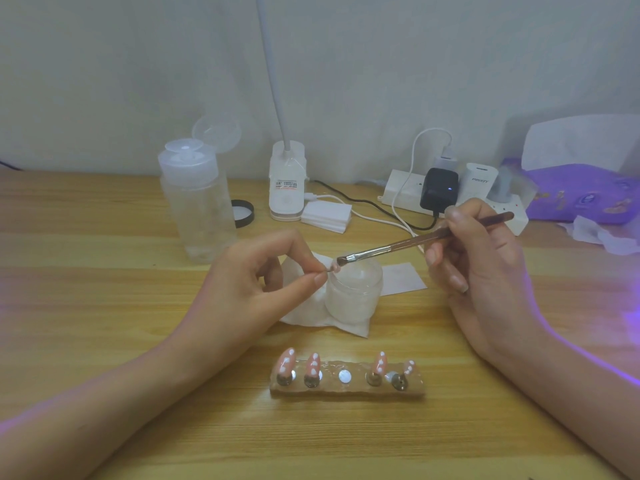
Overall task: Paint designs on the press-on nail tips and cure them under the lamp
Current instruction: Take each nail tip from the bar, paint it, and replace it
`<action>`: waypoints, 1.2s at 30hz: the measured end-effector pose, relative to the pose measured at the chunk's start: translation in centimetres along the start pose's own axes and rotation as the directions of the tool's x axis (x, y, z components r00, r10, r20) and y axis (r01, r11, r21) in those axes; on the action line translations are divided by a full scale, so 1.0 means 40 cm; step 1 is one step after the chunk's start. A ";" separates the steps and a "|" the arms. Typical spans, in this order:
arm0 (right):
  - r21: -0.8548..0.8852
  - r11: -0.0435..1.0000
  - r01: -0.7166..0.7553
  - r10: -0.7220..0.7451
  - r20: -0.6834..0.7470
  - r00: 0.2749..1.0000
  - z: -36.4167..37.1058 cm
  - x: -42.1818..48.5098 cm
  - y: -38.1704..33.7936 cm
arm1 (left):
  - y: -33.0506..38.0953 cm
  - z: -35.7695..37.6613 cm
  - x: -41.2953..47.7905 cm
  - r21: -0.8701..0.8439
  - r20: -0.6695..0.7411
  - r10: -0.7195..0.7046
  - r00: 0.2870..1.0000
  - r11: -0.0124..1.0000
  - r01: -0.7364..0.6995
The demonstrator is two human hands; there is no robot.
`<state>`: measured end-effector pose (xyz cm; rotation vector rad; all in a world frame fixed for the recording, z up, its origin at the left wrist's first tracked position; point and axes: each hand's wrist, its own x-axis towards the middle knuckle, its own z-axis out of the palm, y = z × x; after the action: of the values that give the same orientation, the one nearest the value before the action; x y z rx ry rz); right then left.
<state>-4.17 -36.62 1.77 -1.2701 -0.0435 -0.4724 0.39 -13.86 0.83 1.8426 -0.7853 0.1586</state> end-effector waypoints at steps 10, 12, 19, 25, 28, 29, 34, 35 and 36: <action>-0.022 1.000 0.021 -0.020 0.017 1.000 0.000 -0.002 0.000 | 0.000 -0.001 0.001 -0.018 0.008 -0.003 1.000 1.000 0.003; -0.074 0.997 0.015 -0.014 0.018 1.000 0.001 0.000 0.003 | -0.001 -0.001 0.000 -0.011 0.007 0.007 1.000 1.000 -0.007; -0.239 0.952 0.192 -0.185 0.050 0.981 0.001 -0.006 -0.021 | -0.004 -0.002 -0.003 -0.024 0.009 -0.009 1.000 1.000 0.009; -0.416 0.838 0.353 -0.239 0.300 0.923 0.020 -0.025 -0.039 | -0.006 -0.001 -0.002 -0.007 0.008 -0.008 1.000 1.000 0.008; -0.431 0.839 0.332 -0.205 0.315 0.927 0.025 -0.027 -0.041 | -0.006 -0.001 -0.002 -0.007 0.014 -0.003 1.000 1.000 0.003; -0.424 0.850 0.312 -0.188 0.309 0.932 0.024 -0.025 -0.041 | -0.006 -0.001 -0.003 -0.005 0.017 -0.004 1.000 1.000 0.004; -0.327 0.931 0.163 -0.096 0.211 0.973 0.016 -0.006 -0.042 | -0.007 -0.002 -0.005 -0.003 0.018 -0.005 1.000 1.000 0.005; -0.300 0.945 0.127 -0.076 0.176 0.981 0.013 -0.002 -0.041 | -0.007 -0.002 -0.006 0.000 0.018 -0.005 1.000 1.000 0.005; -0.272 0.958 0.088 -0.053 0.134 0.990 0.010 0.001 -0.040 | -0.007 -0.002 -0.005 0.001 0.017 -0.009 1.000 1.000 0.009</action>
<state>-4.63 -36.61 3.35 -1.5774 -0.1326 -0.4707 0.43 -13.64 0.54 1.8507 -0.7883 0.1375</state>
